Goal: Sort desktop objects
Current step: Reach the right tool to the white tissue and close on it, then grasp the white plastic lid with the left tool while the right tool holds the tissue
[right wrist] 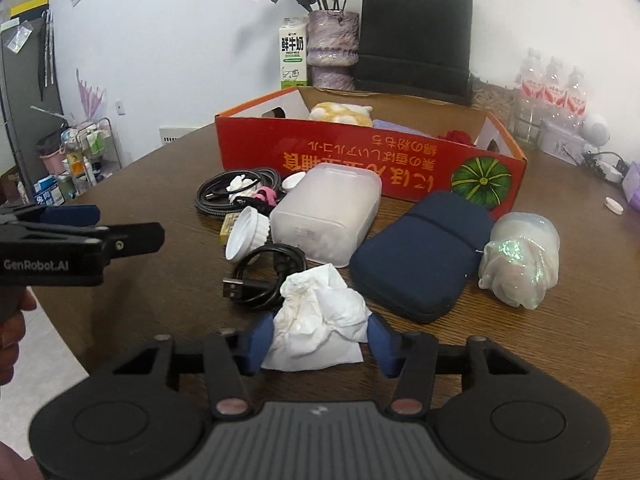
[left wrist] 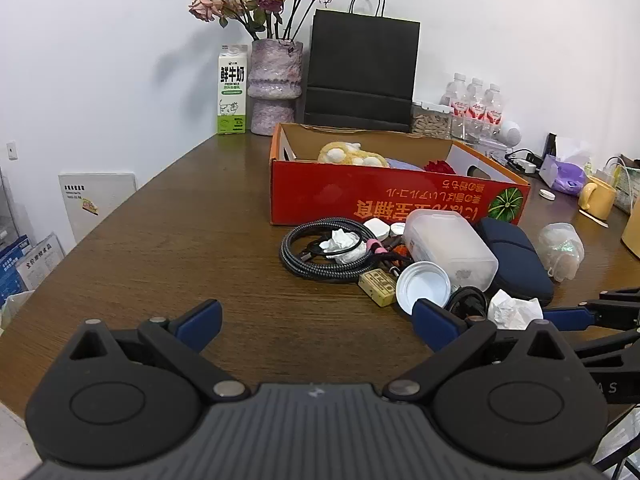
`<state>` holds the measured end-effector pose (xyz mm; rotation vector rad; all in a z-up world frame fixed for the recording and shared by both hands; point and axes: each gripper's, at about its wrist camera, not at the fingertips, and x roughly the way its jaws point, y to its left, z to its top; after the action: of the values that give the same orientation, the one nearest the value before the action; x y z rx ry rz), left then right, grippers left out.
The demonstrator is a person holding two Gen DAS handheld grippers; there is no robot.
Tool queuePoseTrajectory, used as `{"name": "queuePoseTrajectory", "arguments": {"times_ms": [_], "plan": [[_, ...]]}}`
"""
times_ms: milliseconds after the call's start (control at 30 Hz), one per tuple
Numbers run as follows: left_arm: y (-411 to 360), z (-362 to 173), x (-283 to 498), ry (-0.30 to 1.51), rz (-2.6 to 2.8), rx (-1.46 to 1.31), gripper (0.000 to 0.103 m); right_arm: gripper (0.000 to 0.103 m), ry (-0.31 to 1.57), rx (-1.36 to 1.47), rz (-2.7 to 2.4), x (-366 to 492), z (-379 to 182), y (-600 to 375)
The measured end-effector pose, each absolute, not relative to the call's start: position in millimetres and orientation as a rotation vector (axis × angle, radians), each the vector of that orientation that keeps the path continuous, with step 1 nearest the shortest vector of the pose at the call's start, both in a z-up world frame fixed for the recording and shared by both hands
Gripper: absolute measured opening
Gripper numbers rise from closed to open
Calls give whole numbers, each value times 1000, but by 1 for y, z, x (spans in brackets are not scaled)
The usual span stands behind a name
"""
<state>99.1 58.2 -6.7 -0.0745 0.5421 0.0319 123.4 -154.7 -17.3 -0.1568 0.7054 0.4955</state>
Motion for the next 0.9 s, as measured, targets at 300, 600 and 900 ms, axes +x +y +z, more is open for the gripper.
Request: {"name": "queuePoseTrajectory", "arguments": {"times_ms": [300,600,900], "plan": [[48,-7,106,544,-6,-63,103,8,696,-118,527,122,-13,-161],[20,-2,135,543,-77,-37,99,8,613,-44,467,127,9,-197],[5,-7,157,587,-82,-25,78,8,578,-5,418,144,17,-225]]}}
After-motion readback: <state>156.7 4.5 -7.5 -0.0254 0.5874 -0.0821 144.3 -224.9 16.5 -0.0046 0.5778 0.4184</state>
